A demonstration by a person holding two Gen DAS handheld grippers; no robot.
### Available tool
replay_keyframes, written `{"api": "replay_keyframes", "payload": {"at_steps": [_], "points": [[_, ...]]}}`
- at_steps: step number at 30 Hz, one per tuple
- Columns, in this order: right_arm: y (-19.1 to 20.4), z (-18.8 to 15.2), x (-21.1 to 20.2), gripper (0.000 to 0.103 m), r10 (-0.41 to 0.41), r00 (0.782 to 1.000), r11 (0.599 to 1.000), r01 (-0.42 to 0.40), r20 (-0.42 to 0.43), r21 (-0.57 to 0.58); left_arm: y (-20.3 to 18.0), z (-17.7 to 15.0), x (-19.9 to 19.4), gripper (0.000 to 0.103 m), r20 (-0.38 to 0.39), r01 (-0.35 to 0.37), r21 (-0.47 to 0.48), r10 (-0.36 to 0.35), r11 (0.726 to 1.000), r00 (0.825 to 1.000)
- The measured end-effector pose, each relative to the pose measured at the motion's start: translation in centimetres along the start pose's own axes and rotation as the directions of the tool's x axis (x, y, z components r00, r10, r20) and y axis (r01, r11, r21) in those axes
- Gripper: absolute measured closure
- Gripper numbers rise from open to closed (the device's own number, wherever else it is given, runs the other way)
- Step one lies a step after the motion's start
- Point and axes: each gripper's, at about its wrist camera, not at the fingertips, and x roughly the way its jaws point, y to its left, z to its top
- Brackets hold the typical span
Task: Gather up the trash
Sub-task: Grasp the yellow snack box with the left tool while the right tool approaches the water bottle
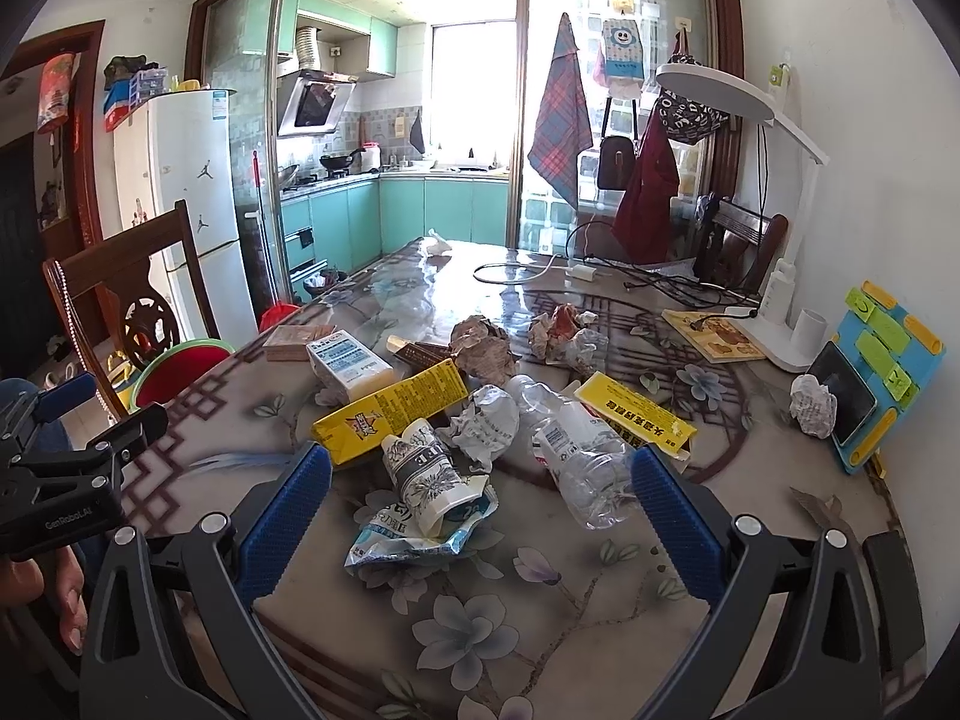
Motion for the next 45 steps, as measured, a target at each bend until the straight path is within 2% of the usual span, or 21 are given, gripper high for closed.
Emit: {"api": "replay_keyframes", "payload": {"at_steps": [4, 13, 16, 18, 23, 28, 31, 34, 36, 40, 45], "points": [[-0.4, 0.0, 0.3, 0.006, -0.009, 1.000, 1.000, 0.009, -0.026, 0.023, -0.9, 0.7, 1.7, 0.004, -0.091, 0.090, 0.020, -0.088, 0.996, 0.992], [-1.9, 0.2, 0.7, 0.006, -0.020, 0.997, 0.994, 0.027, -0.069, 0.102, -4.7, 3.0, 6.5, 0.004, -0.224, 0.201, 0.146, -0.165, 0.969, 0.960], [-2.3, 0.2, 0.6, 0.006, -0.026, 0.997, 0.992, 0.035, -0.076, 0.123, -5.9, 2.9, 8.9, 0.004, -0.293, 0.213, 0.221, -0.143, 0.952, 0.945], [-2.6, 0.2, 0.5, 0.006, -0.025, 0.996, 0.990, 0.036, -0.084, 0.138, -6.9, 2.4, 10.5, 0.004, -0.337, 0.221, 0.292, -0.116, 0.931, 0.934], [-3.2, 0.1, 0.6, 0.006, -0.020, 0.995, 0.985, 0.036, -0.100, 0.167, -8.4, 1.2, 13.3, 0.004, -0.380, 0.233, 0.373, -0.081, 0.898, 0.921], [-4.0, -0.1, 1.0, 0.006, -0.026, 0.992, 0.980, 0.050, -0.124, 0.191, -9.6, 0.7, 15.2, 0.004, -0.371, 0.208, 0.422, -0.041, 0.883, 0.928], [-4.5, -0.3, 1.3, 0.006, -0.026, 0.990, 0.976, 0.055, -0.140, 0.211, -9.9, 0.5, 16.2, 0.007, -0.369, 0.189, 0.439, -0.015, 0.878, 0.929], [-4.7, -0.3, 1.4, 0.006, -0.030, 0.989, 0.974, 0.061, -0.144, 0.217, -9.9, 0.5, 16.7, 0.022, -0.378, 0.191, 0.439, -0.013, 0.878, 0.926], [-4.7, -0.3, 1.5, 0.006, -0.034, 0.988, 0.975, 0.065, -0.147, 0.212, -10.0, 0.4, 17.1, 0.038, -0.387, 0.193, 0.438, -0.010, 0.878, 0.922], [-4.7, -0.6, 1.9, 0.006, -0.043, 0.986, 0.976, 0.076, -0.161, 0.204, -9.7, 0.2, 17.5, 0.060, -0.398, 0.194, 0.425, -0.011, 0.884, 0.917], [-4.8, -0.8, 2.4, 0.006, -0.054, 0.982, 0.977, 0.090, -0.179, 0.196, -9.1, 0.7, 17.1, 0.066, -0.395, 0.206, 0.399, -0.035, 0.893, 0.918]]}}
